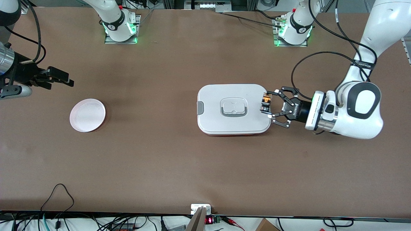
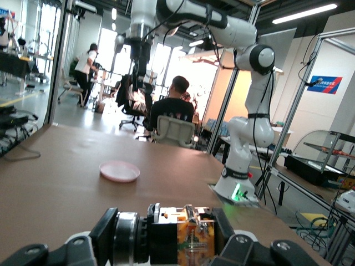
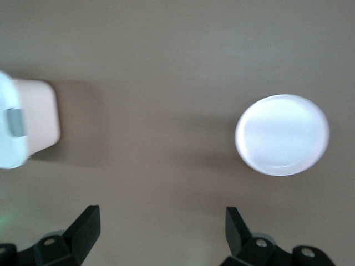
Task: Transfer orange switch to right arm and place
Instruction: 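Lift the orange switch with the left gripper toward the box center, then reach the right gripper toward the orange switch held by the left gripper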
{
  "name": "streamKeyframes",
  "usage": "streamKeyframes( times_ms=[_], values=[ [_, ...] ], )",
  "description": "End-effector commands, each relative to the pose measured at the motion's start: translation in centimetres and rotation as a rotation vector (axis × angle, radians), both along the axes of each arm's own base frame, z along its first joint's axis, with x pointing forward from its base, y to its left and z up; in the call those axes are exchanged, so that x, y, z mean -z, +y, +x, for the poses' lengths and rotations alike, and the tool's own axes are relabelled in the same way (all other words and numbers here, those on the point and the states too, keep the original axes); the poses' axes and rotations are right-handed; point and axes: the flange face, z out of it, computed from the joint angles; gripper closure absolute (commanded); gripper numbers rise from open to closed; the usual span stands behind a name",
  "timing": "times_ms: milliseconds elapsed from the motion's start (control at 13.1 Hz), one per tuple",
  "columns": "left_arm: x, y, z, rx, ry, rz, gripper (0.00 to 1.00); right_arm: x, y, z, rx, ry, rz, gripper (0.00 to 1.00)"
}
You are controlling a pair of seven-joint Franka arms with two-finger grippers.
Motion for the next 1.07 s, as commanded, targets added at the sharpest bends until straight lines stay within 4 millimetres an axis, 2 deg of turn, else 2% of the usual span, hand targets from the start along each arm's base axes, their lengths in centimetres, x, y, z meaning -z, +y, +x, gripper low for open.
streamKeyframes(
  times_ms=[0, 76, 229, 306, 458, 535, 611, 917, 993],
  values=[
    [-2.2, -2.1, -0.6, -0.029, -0.037, -0.095, 1.0, 0.8, 0.2, -0.4, 0.01, 0.081, 0.219, 0.0],
    [-3.1, -2.5, -0.8, -0.032, -0.053, -0.092, 1.0, 1.3, 0.9, -0.1, 0.019, 0.1, 0.276, 0.0],
    [-4.5, -4.7, -2.3, -0.04, -0.103, -0.116, 1.0, 1.6, 2.0, 0.1, 0.009, 0.123, 0.379, 0.0],
    [-4.8, -4.5, -2.7, -0.084, -0.142, -0.141, 1.0, 1.6, 2.8, 0.0, 0.0, 0.144, 0.447, 0.0],
    [-4.8, -5.5, -3.7, -0.109, -0.193, -0.209, 1.0, 2.0, 4.8, 0.4, 0.002, 0.189, 0.576, 0.0],
    [-5.0, -5.1, -3.7, -0.116, -0.206, -0.207, 1.0, 2.3, 5.9, 0.5, -0.005, 0.201, 0.607, 0.0],
    [-5.5, -4.8, -3.9, -0.118, -0.218, -0.201, 1.0, 2.8, 8.0, 0.6, -0.016, 0.223, 0.668, 0.0],
    [-5.5, -4.7, -4.7, -0.114, -0.216, -0.182, 1.0, 6.8, 12.5, 1.2, 0.064, 0.287, 0.879, 0.0],
    [-5.5, -4.7, -4.7, -0.115, -0.218, -0.181, 1.0, 6.9, 14.7, 1.3, 0.071, 0.273, 0.895, 0.0]
  ],
)
